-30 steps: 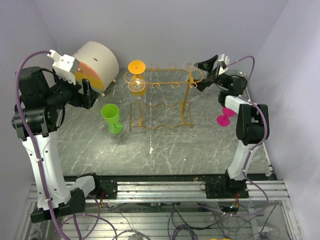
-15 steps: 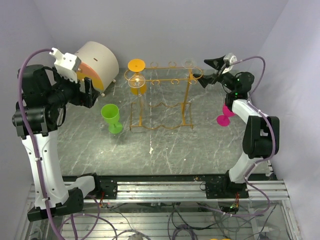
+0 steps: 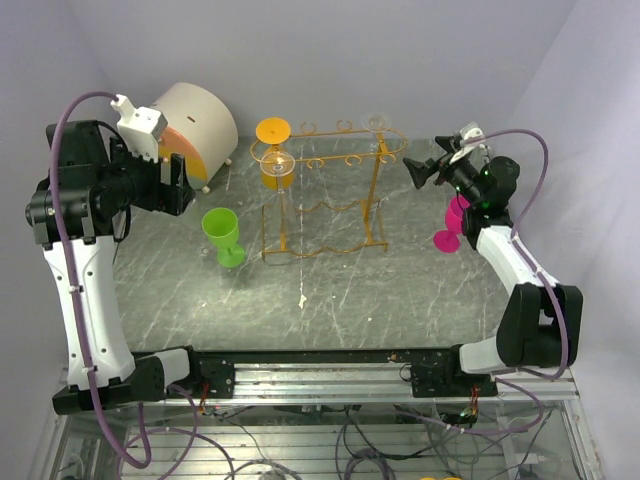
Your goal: Place the wine glass upside down on the wine glass rack
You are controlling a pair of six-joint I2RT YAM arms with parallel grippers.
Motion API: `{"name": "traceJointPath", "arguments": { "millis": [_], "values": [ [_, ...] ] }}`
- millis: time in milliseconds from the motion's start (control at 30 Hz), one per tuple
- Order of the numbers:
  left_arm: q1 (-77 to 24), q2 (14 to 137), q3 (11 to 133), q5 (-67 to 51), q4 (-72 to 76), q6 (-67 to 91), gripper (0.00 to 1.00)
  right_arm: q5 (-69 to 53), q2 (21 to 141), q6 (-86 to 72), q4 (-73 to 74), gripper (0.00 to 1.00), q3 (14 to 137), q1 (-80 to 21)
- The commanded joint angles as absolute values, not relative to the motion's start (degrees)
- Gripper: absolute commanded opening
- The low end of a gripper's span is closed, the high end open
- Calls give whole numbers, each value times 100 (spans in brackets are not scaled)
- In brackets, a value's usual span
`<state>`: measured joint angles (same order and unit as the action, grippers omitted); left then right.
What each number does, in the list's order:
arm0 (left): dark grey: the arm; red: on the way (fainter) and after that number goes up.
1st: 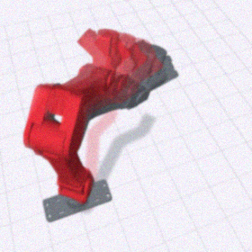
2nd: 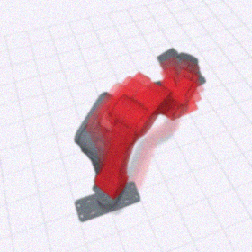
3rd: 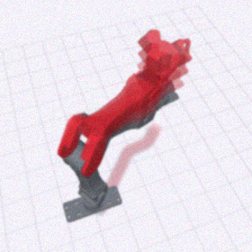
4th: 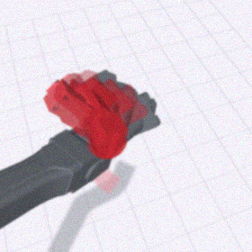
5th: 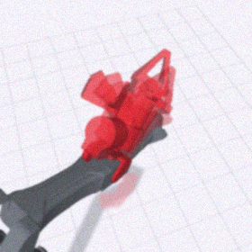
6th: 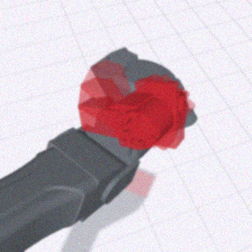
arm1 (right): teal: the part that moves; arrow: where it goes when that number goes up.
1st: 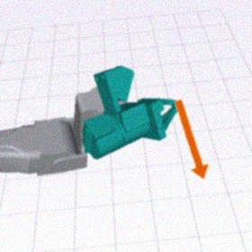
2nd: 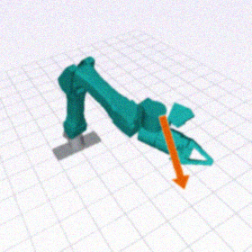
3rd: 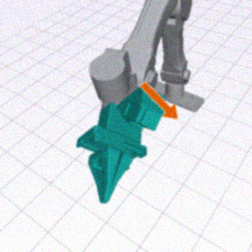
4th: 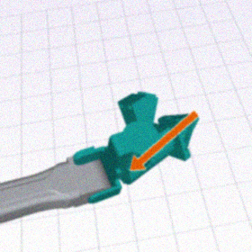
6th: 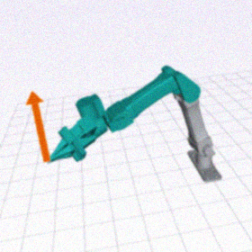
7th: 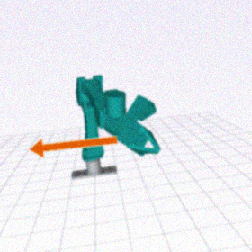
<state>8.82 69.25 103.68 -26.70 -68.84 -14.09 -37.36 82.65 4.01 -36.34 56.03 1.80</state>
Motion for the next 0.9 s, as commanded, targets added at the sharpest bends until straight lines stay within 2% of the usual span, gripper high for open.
{"name": "traceJointPath", "arguments": {
  "millis": [0,133,267,400,533,633,867],
  "values": [
    [843,7040,10484,-2335,-7258,-1556,92,-3430,7593,341,-2926,100,5225,139],
    [842,7123,10114,-2279,-7282,-1595,92,-1971,6588,-193,-1931,100,4991,-173],
    [836,7465,9852,-2684,-7464,-1904,88,-334,5849,-1995,-189,100,5379,-393],
    [846,7886,10025,-2327,-7284,-1946,83,-878,5378,-2667,874,100,5494,-395],
    [841,8268,10343,-1844,-6893,-1833,81,-1460,4642,-3582,613,100,4782,-386],
    [843,8551,10505,-1534,-6635,-1688,78,-2197,4304,-3644,-57,100,4230,-384],
    [843,9079,10724,-1318,-6540,-1376,54,-2124,4333,-3416,519,100,4391,-383]
  ]
}}
